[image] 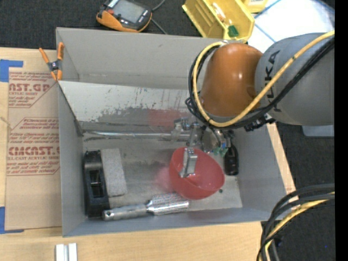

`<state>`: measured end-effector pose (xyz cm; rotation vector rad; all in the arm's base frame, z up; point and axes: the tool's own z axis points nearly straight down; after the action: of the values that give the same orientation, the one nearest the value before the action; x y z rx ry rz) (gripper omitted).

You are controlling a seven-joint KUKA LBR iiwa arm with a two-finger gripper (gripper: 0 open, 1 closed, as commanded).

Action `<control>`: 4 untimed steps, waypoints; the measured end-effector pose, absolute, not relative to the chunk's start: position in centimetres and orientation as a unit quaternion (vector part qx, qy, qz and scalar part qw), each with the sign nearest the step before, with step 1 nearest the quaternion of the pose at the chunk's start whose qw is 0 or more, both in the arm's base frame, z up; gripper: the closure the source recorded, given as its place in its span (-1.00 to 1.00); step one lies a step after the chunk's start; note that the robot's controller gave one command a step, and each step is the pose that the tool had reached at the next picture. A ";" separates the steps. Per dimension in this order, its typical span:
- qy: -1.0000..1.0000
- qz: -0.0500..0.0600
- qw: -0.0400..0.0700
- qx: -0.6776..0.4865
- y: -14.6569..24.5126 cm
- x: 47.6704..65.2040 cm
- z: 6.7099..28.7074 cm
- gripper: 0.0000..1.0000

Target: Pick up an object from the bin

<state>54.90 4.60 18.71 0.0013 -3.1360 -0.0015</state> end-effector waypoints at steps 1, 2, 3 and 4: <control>-1.000 -0.001 -0.001 0.000 4.6 55.1 19.1 -1.00; -0.999 -0.002 -0.004 -0.049 6.9 48.8 7.1 -1.00; -0.999 -0.001 0.002 -0.054 4.5 58.2 6.8 -1.00; -0.999 -0.004 -0.012 -0.052 10.5 51.3 7.4 -1.00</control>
Offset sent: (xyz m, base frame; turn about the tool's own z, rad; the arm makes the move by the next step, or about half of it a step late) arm -0.0635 0.0214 -0.1171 0.0983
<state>51.28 10.52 7.41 -0.1659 -3.1607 -0.0119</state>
